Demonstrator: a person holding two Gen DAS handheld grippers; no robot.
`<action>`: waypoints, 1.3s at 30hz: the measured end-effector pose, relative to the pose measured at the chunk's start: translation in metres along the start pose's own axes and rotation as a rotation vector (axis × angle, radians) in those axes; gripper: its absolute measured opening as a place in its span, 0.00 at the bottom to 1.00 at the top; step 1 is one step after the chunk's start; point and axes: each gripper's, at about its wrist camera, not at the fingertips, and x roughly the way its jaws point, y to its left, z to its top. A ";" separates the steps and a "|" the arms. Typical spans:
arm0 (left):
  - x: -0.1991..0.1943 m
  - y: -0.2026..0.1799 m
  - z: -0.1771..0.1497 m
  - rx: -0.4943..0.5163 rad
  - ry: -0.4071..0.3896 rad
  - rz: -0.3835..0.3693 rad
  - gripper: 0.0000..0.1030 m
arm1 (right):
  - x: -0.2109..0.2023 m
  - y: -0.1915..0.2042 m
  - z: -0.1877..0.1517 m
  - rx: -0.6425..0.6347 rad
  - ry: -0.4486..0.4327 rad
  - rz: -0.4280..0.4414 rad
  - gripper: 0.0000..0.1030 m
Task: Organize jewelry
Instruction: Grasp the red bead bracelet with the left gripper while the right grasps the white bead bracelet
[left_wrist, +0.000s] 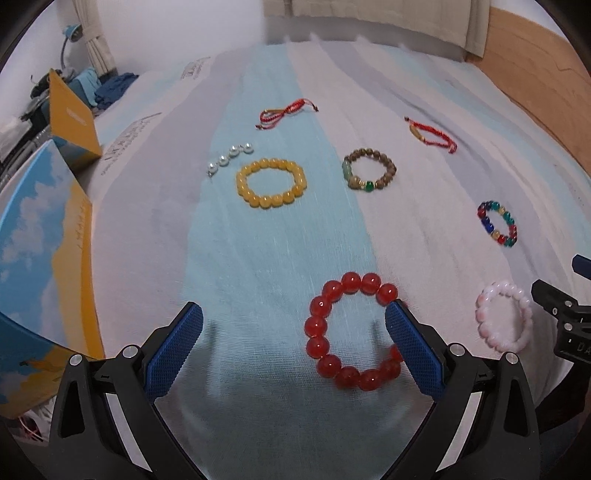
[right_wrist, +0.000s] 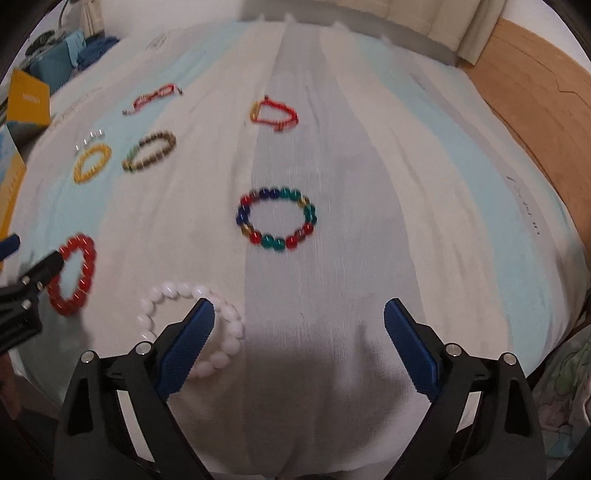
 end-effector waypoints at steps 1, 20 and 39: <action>0.003 0.001 0.000 -0.006 0.010 -0.007 0.93 | 0.003 -0.001 -0.002 0.001 0.009 0.007 0.84; 0.026 -0.006 -0.008 -0.032 0.047 -0.031 0.71 | 0.024 0.011 -0.009 0.026 0.101 0.117 0.51; 0.025 -0.006 -0.007 -0.026 0.068 -0.028 0.18 | 0.023 0.011 -0.010 0.043 0.118 0.166 0.11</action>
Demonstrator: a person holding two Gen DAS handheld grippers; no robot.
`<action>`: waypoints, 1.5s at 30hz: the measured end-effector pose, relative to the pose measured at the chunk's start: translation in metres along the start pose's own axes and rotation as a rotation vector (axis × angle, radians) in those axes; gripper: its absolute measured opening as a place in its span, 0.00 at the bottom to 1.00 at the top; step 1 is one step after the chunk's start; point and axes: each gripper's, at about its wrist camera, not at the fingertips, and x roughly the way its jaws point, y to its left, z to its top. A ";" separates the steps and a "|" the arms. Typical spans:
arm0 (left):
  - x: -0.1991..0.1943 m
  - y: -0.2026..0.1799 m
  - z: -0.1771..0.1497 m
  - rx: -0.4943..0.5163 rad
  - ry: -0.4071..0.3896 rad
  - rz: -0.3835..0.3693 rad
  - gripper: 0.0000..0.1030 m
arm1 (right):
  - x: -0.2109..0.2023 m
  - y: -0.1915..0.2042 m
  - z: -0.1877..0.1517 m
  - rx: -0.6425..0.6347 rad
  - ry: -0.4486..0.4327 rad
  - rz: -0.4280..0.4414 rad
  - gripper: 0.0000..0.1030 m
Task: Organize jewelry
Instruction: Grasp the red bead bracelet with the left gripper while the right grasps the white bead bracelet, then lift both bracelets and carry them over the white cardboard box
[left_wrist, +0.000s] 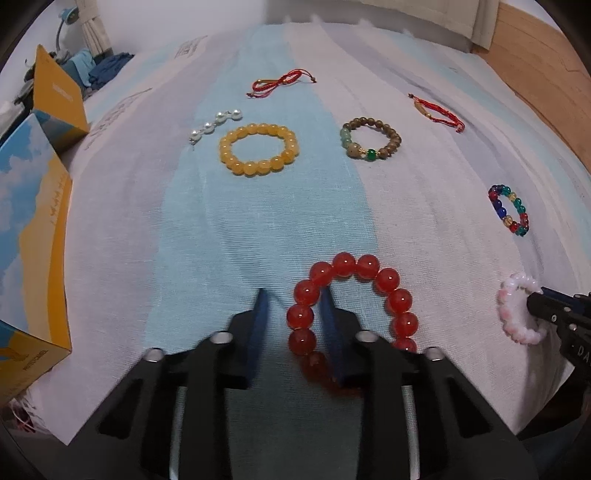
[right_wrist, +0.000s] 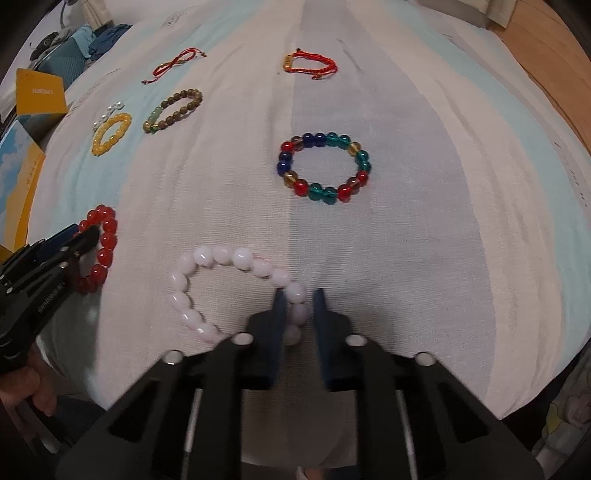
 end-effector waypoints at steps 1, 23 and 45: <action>-0.002 0.001 0.001 0.005 0.003 0.000 0.14 | -0.002 -0.002 0.000 0.013 -0.002 0.009 0.11; -0.052 0.012 0.020 -0.043 -0.058 -0.104 0.12 | -0.049 0.013 0.015 0.018 -0.183 0.050 0.09; -0.102 0.021 0.047 -0.058 -0.145 -0.038 0.12 | -0.094 0.027 0.043 0.018 -0.299 0.020 0.09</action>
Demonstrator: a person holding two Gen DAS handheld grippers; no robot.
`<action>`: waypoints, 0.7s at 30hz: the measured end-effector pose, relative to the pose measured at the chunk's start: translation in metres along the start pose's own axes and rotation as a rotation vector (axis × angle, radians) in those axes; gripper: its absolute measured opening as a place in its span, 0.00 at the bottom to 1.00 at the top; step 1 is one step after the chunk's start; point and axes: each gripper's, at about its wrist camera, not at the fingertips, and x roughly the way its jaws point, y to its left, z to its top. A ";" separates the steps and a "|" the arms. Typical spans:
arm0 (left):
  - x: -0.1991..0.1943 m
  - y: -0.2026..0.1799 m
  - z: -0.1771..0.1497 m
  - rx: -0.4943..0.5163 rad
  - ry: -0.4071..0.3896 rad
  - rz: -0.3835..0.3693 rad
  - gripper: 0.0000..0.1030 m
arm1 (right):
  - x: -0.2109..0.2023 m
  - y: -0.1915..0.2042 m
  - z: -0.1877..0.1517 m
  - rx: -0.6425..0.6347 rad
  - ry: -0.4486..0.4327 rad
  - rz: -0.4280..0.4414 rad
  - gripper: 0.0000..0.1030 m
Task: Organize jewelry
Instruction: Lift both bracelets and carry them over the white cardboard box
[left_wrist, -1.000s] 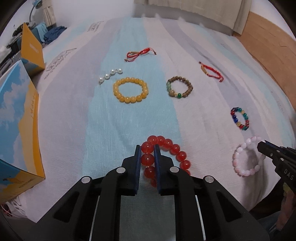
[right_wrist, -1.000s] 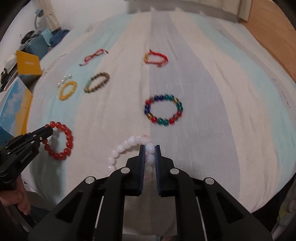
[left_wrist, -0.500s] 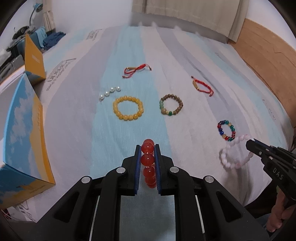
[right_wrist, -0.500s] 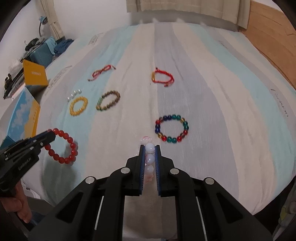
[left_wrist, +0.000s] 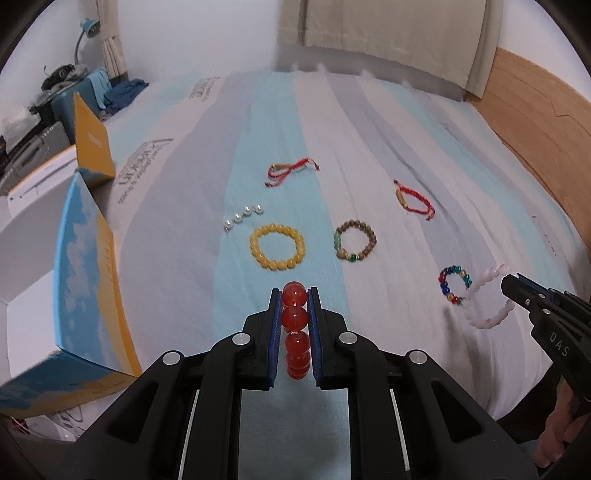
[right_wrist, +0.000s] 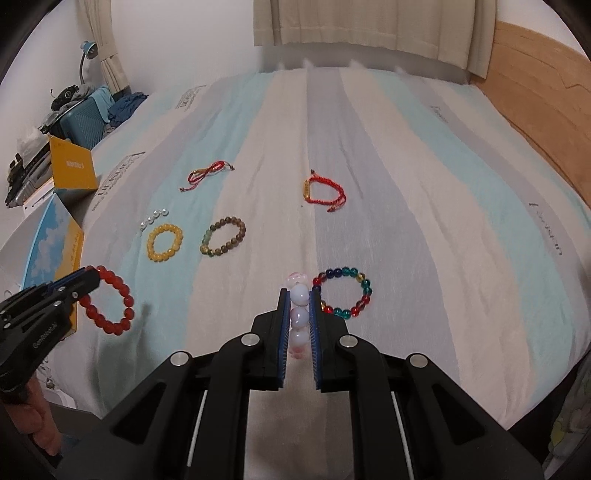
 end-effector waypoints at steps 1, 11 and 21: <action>-0.002 0.001 0.003 -0.002 -0.006 0.002 0.12 | -0.001 0.001 0.003 0.002 -0.003 0.001 0.09; -0.013 0.012 0.025 -0.011 -0.040 0.022 0.12 | -0.006 0.018 0.026 0.003 -0.042 -0.001 0.09; -0.028 0.033 0.045 -0.029 -0.078 0.028 0.12 | -0.007 0.043 0.048 -0.003 -0.059 0.016 0.09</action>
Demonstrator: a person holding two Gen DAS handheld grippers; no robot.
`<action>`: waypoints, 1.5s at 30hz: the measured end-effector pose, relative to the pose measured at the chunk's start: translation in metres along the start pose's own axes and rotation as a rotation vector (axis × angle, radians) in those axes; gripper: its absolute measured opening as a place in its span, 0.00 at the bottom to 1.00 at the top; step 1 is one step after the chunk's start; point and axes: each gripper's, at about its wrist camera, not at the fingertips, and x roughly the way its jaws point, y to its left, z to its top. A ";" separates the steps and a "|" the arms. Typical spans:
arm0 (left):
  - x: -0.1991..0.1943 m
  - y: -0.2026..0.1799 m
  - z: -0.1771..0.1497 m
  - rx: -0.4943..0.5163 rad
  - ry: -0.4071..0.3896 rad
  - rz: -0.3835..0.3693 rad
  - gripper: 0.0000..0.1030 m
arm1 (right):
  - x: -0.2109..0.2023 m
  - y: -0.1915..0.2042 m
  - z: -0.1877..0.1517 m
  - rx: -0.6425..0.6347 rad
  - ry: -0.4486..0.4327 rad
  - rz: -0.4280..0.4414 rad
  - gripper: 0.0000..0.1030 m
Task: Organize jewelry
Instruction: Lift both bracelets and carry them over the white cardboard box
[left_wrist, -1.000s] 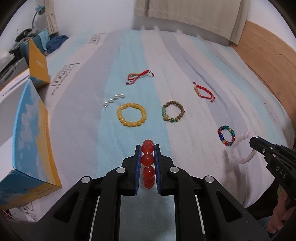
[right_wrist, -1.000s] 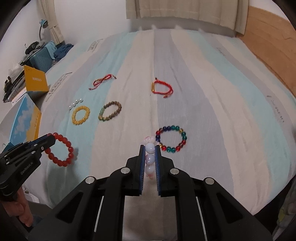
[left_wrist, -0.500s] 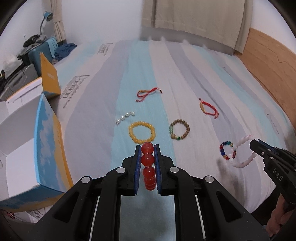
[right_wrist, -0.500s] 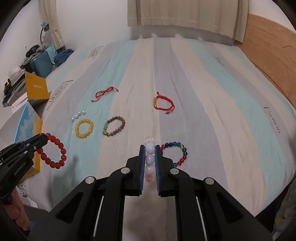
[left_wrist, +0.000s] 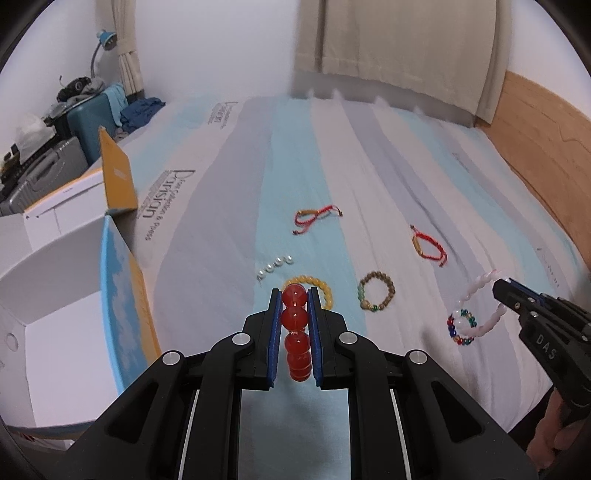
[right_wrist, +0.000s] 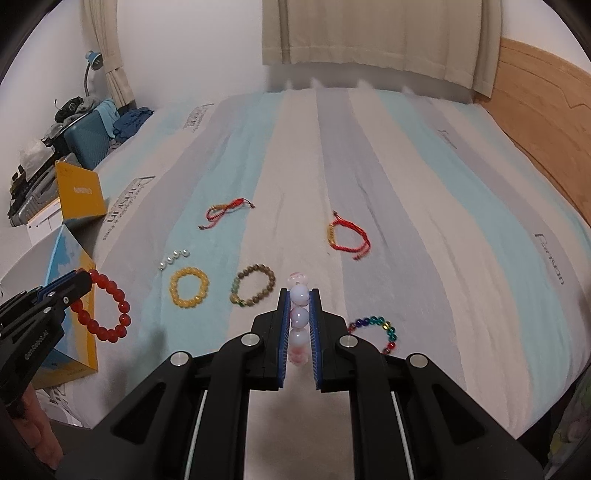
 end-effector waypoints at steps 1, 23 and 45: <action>-0.002 0.003 0.003 -0.004 -0.007 -0.003 0.12 | -0.001 0.005 0.003 -0.003 -0.003 0.007 0.09; -0.044 0.097 0.020 -0.108 -0.066 0.087 0.12 | -0.010 0.114 0.029 -0.127 -0.018 0.098 0.09; -0.087 0.222 -0.004 -0.284 -0.097 0.190 0.12 | -0.030 0.260 0.039 -0.291 -0.057 0.237 0.09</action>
